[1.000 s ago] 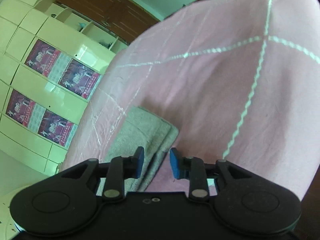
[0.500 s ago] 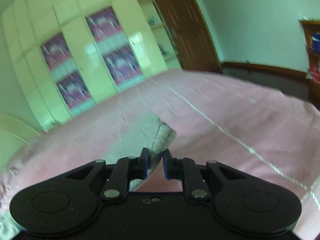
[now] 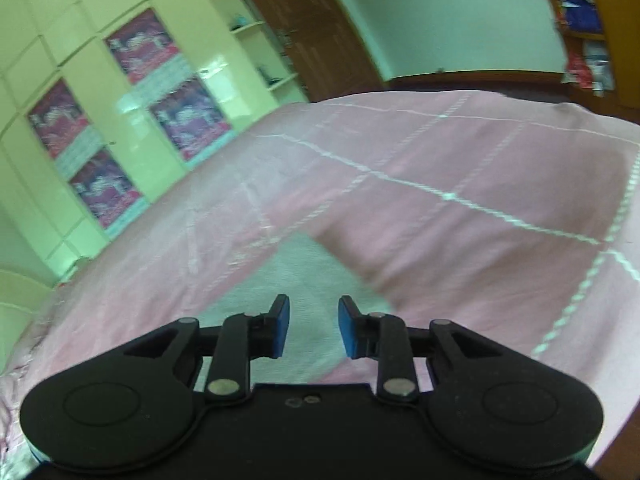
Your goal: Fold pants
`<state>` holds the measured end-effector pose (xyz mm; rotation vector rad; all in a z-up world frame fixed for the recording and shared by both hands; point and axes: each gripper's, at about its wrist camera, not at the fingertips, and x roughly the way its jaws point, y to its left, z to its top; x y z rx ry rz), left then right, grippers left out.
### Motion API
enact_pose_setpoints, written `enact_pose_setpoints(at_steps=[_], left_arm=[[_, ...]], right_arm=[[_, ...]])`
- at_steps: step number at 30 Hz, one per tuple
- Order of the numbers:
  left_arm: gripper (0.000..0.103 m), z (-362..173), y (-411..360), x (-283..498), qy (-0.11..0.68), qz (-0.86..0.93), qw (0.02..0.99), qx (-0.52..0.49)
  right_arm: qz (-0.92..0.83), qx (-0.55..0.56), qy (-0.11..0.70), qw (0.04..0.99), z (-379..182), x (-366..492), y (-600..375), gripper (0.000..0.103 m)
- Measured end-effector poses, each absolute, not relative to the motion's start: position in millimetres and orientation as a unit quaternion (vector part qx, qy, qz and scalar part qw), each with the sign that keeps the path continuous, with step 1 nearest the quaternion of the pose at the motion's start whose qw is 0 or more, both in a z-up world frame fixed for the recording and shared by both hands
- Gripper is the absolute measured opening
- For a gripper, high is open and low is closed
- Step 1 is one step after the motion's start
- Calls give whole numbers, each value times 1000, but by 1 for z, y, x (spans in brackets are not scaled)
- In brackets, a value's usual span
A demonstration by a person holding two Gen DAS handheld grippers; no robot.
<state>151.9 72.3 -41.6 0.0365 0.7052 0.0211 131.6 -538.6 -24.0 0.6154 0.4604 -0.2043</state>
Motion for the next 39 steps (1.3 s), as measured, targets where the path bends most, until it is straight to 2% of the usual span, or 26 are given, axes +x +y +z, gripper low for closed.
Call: enact_pose_setpoints(at_steps=[6,13,18,22,24,25,26,27,28,31,33,34,35,38,39], left_arm=[[103,-31,92,158,313,39,949,-2],[103,-33,153,160,316,110,942,-11],[103,-45,172,173,354,109,928,35],[103,-23,169,164,291,133,945,66],[103,-22,190,162,286,165,943,42],[103,-31,203,168,317,186,929,32],[103,-44,221,174,365,180,914,1],[103,-50,240,170,369,165,912,-72],[103,-50,256,163,354,170,910,-131],[103,-41,275,148,307,209,915,-155],[103,-45,288,149,312,191,908,-204],[99,-48,293,152,314,180,905,-224],[87,-48,298,152,310,174,905,-235],[69,-52,307,161,311,145,901,-266],[69,-53,306,164,316,140,901,-264]], right_arm=[[58,330,266,904,-16,188,-473,21],[93,345,272,893,-21,200,-430,22],[94,331,312,886,-30,202,-410,23],[112,326,312,885,-24,203,-393,25],[121,327,315,883,-22,207,-387,26],[119,319,321,884,-21,210,-380,28],[121,303,331,886,-19,215,-370,28],[135,293,338,884,-18,221,-359,28],[156,288,346,879,-15,229,-345,28],[241,249,365,864,-5,262,-289,28],[285,220,377,853,0,294,-244,28],[306,206,389,844,-1,313,-222,29],[323,192,401,835,-2,332,-200,29],[346,153,437,816,-10,383,-153,35],[343,146,446,814,-13,396,-144,35]])
